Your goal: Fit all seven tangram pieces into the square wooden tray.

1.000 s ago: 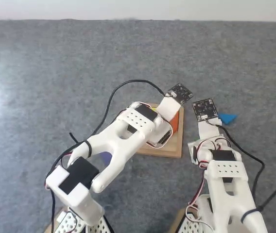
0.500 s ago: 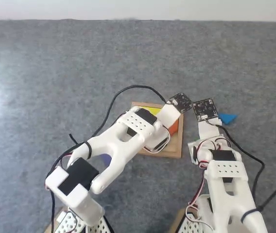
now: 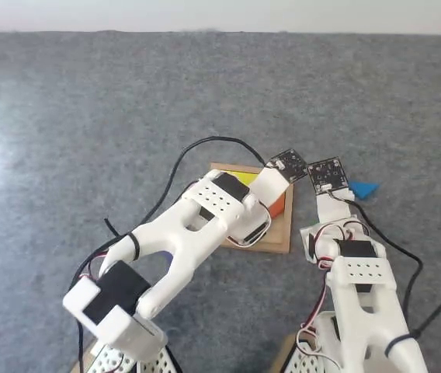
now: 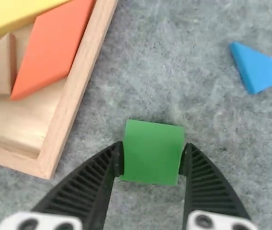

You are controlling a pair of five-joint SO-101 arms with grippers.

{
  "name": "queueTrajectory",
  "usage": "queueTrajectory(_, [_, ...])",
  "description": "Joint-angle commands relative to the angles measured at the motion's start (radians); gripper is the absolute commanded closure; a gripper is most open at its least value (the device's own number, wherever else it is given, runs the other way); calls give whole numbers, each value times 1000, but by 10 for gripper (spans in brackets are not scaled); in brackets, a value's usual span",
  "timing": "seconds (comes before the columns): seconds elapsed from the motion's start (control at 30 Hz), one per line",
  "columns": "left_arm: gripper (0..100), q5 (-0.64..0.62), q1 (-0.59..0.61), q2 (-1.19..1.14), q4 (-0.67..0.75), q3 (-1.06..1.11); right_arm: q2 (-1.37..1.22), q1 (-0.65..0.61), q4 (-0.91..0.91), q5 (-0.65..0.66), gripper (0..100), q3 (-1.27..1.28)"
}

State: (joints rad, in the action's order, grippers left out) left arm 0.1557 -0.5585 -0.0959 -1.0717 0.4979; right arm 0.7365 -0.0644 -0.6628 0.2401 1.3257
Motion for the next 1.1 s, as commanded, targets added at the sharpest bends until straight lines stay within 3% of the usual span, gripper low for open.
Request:
queueTrajectory(0.0, [870, 3, 2, 69, -8, -19, 33, 7, 21, -5, 797, -6])
queueTrajectory(0.43, [870, -69, 3, 69, 83, -54, 35, 7, 21, -5, 797, -6])
queueTrajectory(0.7, [870, -80, 87, 57, 164, -70, 35, 7, 21, -5, 797, -6])
queueTrajectory(1.07, [870, -95, 49, 57, 255, -15, 35, 7, 21, -5, 797, -6])
